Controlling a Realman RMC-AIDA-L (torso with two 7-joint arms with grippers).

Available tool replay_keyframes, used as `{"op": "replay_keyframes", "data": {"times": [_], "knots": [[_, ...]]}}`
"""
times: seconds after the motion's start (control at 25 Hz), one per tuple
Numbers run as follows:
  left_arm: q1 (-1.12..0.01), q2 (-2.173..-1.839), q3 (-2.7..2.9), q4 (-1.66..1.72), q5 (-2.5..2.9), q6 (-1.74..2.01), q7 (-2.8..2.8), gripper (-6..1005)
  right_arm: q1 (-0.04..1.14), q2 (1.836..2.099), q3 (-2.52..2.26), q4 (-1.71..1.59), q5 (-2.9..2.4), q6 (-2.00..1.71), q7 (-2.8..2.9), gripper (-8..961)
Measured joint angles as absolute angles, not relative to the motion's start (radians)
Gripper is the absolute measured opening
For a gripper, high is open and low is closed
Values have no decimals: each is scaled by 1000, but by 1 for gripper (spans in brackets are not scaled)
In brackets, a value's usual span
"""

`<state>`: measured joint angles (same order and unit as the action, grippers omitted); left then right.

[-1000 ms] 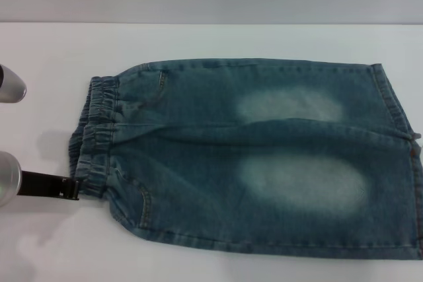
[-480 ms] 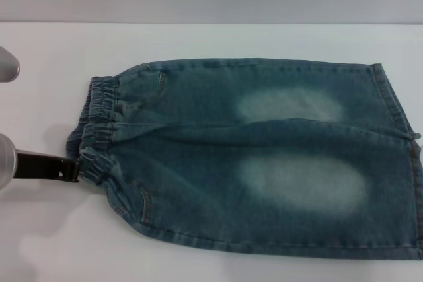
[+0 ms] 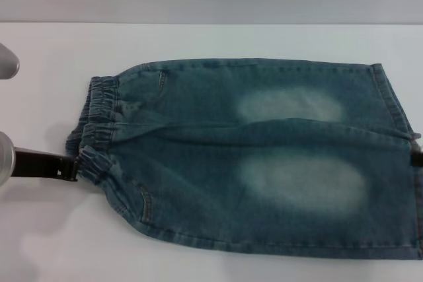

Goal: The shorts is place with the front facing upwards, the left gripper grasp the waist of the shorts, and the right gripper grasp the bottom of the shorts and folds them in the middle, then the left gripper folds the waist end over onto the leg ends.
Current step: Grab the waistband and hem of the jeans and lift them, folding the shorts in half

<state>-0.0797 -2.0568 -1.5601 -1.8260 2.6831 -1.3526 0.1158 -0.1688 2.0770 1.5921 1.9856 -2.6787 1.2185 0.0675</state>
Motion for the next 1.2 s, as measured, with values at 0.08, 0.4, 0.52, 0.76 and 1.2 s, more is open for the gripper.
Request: {"op": "replay_keyframes", "data": {"times": [0.08, 0.4, 0.52, 0.76, 1.2], "knots": [[-82, -2057, -1560, -1826, 2683, -1353, 117, 2, -171, 2077, 1577, 1985, -2679, 1242, 70, 809], [-94, -2056, -1562, -1823, 2684, -1358, 117, 2, -191, 2078, 1518, 1989, -2678, 1273, 114, 808], [-95, -2056, -1563, -1823, 2685, -1362, 118, 2, -199, 2078, 1501, 1989, -2683, 1286, 131, 808], [-102, -2056, -1569, -1824, 2688, -1372, 118, 2, -207, 2076, 1501, 1990, -2707, 1340, 135, 807], [-109, -2055, -1568, -1816, 2689, -1376, 120, 2, -224, 2077, 1498, 1984, -2740, 1343, 140, 809]]}}
